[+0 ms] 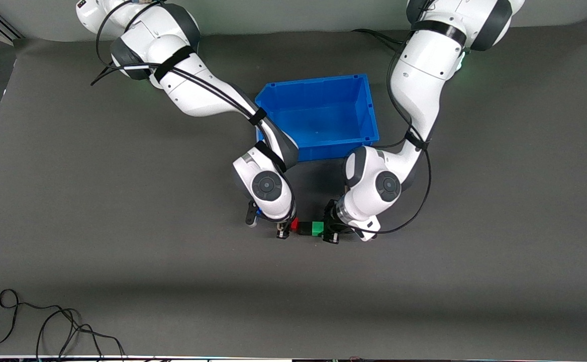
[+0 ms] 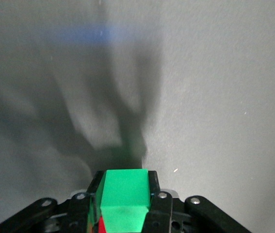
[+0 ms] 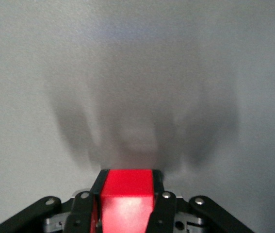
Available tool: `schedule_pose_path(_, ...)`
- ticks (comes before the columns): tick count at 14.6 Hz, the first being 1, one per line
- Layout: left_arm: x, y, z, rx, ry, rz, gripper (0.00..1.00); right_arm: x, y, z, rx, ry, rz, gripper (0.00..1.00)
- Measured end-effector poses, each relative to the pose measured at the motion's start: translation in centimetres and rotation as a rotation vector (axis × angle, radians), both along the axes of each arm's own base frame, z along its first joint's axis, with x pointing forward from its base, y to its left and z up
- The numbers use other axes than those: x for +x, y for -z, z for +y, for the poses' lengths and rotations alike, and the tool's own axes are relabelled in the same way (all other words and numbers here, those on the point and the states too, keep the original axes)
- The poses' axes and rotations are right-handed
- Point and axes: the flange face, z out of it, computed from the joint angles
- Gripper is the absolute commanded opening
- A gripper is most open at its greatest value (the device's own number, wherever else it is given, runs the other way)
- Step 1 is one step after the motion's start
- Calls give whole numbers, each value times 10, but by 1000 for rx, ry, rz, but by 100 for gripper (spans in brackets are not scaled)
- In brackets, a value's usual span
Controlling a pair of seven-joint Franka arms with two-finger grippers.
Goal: Attach green and red cubes to black cube
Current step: 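Press the red and green cubes against the black cube with both grippers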
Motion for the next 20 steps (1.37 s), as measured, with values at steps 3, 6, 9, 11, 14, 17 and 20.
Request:
schedule_pose_path(3, -2, 4, -2, 5, -13, -3, 19, -3, 0, 3, -7, -9, -1, 0)
schedule_pose_path(6, -2, 4, -3, 7, -12, -3, 19, -3, 0, 3, -7, -9, -1, 0)
schedule_pose_path(9, -2, 4, -2, 14, -5, -8, 19, -3, 0, 4, -6, -11, -1, 0)
schedule_pose_path(11, -2, 4, -3, 26, 11, -17, 23, -4, 0, 6, -5, -13, 0, 0)
schedule_pose_path(14, -2, 5, -3, 32, 20, -7, 43, -5, 0, 6, -3, -13, -1, 0)
schedule_pose_path(17, -1, 6, 0, 33, 2, 7, 52, -5, -1, 7, 0, -14, -2, 0)
schedule_pose_path(20, 4, 5, 8, 34, -39, 17, 100, -2, -1, 7, 3, -12, -9, 0)
